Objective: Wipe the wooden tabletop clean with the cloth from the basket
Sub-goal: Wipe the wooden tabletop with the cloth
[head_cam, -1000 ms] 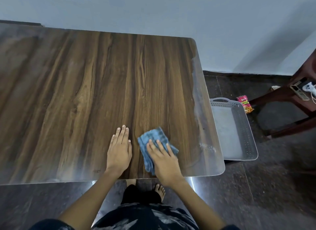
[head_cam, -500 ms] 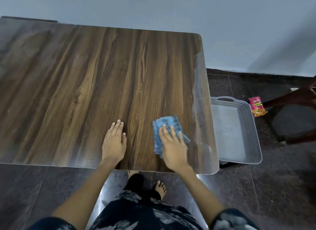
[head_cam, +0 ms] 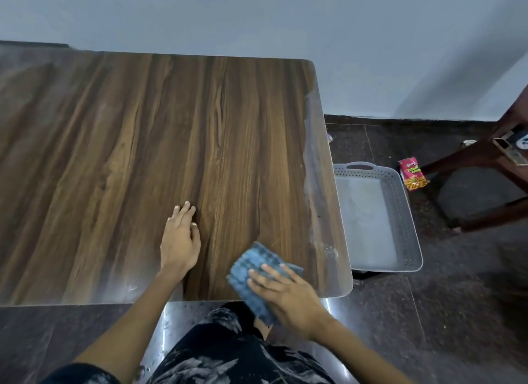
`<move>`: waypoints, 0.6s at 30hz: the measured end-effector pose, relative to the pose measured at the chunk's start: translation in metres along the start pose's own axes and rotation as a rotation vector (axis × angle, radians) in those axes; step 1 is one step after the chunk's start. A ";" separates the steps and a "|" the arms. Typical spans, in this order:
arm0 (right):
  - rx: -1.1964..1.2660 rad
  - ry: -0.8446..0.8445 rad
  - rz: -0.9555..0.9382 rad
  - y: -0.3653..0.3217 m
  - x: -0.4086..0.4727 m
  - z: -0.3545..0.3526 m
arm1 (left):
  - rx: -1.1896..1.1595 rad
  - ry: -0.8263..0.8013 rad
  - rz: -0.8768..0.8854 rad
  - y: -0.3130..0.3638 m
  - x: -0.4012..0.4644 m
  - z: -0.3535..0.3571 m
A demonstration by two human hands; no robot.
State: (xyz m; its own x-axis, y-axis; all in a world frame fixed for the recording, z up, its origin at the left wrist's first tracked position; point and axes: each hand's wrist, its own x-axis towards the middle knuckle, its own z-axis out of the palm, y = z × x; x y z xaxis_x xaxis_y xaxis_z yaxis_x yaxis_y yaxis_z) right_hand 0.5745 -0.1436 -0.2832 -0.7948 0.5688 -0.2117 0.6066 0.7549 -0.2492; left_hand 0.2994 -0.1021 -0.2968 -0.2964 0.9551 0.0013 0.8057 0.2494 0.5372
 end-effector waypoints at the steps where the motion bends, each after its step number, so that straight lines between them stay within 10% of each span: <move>1: 0.005 0.019 0.063 0.014 -0.005 -0.006 | 0.011 -0.011 0.013 0.003 0.004 0.001; 10: 0.130 0.135 0.553 0.077 0.106 -0.066 | 0.054 -0.104 0.156 0.029 0.044 0.013; 18: 0.058 0.076 0.485 0.044 0.126 -0.048 | 0.117 -0.184 0.219 0.070 0.095 0.038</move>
State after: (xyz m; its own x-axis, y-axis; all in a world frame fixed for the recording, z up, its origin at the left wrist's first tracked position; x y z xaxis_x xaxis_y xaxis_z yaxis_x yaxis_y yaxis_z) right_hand 0.5002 -0.0230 -0.2756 -0.4185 0.8739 -0.2474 0.9052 0.3792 -0.1921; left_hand 0.3475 0.0122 -0.2912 -0.0198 0.9984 -0.0522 0.8969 0.0408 0.4404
